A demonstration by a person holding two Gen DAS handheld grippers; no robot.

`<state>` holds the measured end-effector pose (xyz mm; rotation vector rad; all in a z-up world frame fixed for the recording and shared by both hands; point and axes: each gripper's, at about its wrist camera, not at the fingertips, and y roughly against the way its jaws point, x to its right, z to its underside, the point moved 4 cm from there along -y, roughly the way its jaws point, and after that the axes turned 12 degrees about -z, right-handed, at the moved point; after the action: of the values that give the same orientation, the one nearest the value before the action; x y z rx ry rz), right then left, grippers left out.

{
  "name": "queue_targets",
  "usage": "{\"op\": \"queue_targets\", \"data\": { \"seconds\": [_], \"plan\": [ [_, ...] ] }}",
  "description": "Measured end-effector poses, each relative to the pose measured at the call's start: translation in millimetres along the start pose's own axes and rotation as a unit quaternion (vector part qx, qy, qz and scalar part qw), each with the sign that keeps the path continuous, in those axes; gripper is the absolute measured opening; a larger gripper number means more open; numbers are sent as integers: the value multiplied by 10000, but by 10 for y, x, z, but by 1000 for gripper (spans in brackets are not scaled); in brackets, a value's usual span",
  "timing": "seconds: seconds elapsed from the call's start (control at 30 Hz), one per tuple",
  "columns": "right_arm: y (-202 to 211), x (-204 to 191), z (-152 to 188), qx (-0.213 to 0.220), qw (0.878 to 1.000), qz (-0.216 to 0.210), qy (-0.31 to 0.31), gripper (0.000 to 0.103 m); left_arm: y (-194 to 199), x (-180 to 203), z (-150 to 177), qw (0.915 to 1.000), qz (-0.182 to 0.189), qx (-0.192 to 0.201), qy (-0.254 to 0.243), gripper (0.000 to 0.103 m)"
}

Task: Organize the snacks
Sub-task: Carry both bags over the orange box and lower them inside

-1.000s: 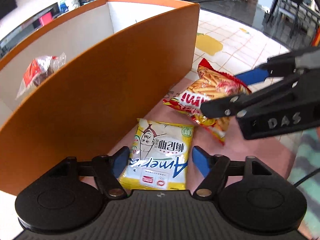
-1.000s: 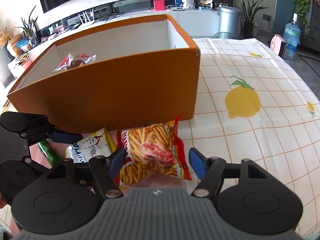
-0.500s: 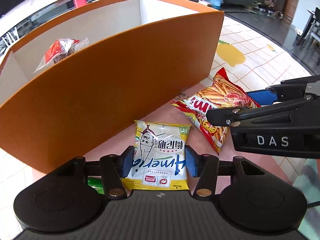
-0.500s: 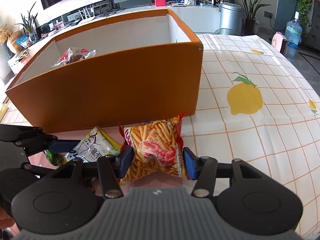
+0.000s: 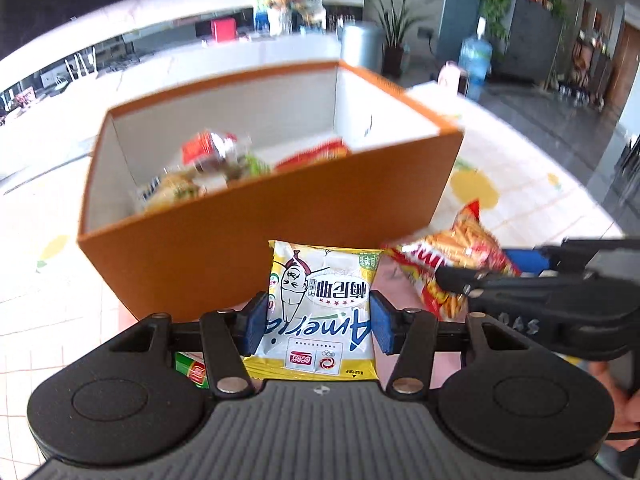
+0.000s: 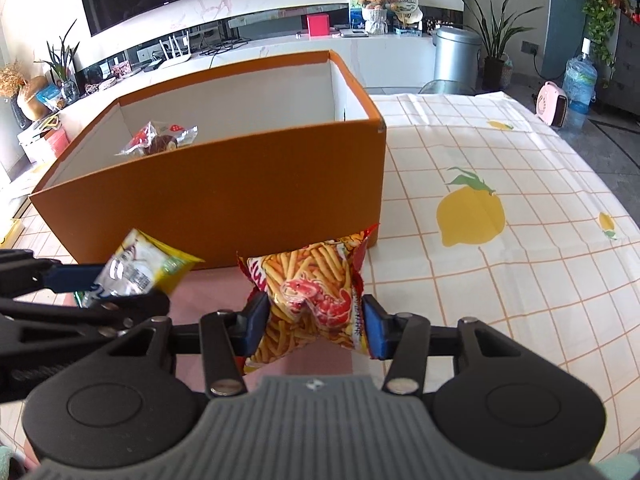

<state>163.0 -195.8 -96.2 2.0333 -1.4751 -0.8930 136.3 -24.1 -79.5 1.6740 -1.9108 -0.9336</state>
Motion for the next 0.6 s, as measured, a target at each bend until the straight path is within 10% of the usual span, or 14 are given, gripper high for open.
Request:
{"op": "queue_targets", "data": {
  "seconds": [0.6],
  "plan": [
    [631,-224,-487,668,9957,-212,606,47,433,-329,-583,9964,2,573,627,60]
  ]
}}
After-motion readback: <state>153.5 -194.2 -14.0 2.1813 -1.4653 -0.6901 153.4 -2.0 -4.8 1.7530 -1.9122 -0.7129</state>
